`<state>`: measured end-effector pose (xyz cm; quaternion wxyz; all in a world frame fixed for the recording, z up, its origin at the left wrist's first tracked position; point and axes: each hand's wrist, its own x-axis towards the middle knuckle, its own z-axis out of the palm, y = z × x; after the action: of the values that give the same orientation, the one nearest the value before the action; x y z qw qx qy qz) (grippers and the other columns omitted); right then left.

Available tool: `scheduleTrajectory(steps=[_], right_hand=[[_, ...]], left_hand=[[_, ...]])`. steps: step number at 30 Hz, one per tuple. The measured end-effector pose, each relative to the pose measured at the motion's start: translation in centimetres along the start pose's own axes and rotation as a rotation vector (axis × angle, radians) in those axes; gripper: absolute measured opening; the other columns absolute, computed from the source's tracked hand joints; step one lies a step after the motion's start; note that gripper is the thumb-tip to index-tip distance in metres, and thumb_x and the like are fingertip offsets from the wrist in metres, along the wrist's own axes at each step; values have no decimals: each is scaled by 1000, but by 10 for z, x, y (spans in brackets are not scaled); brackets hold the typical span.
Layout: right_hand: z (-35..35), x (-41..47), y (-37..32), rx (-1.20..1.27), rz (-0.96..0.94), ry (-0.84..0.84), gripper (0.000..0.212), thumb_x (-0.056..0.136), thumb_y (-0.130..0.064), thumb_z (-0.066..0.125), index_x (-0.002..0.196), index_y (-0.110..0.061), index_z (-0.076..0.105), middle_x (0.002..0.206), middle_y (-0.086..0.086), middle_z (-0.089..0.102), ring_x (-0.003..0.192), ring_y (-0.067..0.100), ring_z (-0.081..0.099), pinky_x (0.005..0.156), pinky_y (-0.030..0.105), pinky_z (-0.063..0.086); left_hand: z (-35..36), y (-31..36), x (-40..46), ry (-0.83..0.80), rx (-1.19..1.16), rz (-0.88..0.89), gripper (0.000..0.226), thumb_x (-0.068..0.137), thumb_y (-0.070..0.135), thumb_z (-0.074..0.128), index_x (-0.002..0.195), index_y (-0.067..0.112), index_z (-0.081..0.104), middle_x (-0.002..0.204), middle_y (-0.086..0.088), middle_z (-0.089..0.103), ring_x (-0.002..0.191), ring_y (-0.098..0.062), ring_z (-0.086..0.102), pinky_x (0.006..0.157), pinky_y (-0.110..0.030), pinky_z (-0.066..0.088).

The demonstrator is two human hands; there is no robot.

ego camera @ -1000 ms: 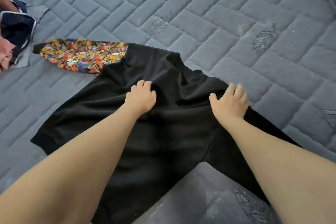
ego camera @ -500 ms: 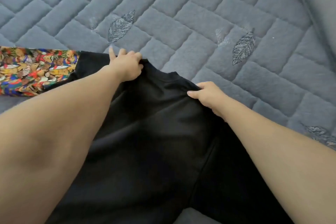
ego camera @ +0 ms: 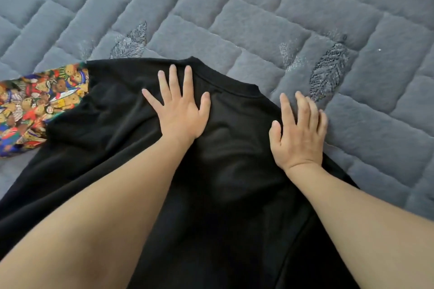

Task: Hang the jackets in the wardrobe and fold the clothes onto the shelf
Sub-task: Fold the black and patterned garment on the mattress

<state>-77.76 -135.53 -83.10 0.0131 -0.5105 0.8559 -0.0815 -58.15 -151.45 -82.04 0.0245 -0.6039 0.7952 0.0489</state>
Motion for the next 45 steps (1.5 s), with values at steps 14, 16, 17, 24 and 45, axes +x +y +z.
scheduleTrajectory(steps=[14, 16, 17, 24, 45], right_hand=[[5, -4, 5, -19, -8, 40, 59, 98, -45, 33, 152, -22, 30, 157, 11, 28, 144, 32, 26, 116, 55, 17], [5, -3, 4, -27, -8, 44, 59, 98, -44, 34, 152, -22, 30, 157, 12, 28, 143, 32, 26, 116, 55, 17], [5, -2, 3, -30, -16, 48, 59, 98, -44, 34, 152, -21, 30, 156, 12, 28, 143, 32, 26, 115, 56, 17], [2, 1, 2, -75, -22, 1, 59, 98, -43, 32, 153, -21, 28, 157, 14, 27, 143, 34, 25, 115, 57, 16], [46, -12, -312, -7, -410, -122, 74, 89, -53, 33, 155, -23, 20, 163, 10, 13, 150, 32, 9, 119, 56, 9]], left_hand=[[-14, 0, -109, -67, 45, 551, 69, 95, 57, 41, 155, 26, 30, 165, -3, 17, 152, -27, 13, 117, -65, 6], [-13, -36, -89, -42, 98, 387, 70, 94, 59, 38, 156, 29, 26, 165, -2, 17, 152, -26, 12, 116, -66, 5], [-15, -51, -77, -43, 110, 302, 70, 95, 59, 35, 157, 30, 22, 165, -2, 15, 153, -26, 10, 116, -66, 6], [-15, -68, -49, -242, -25, 105, 67, 97, 66, 15, 155, 42, -8, 165, 2, -15, 150, -19, -20, 114, -55, -19], [-92, -329, 10, 356, -1731, -1514, 68, 79, 54, 71, 132, 19, 47, 123, -6, 62, 98, -28, 67, 84, -49, 57]])
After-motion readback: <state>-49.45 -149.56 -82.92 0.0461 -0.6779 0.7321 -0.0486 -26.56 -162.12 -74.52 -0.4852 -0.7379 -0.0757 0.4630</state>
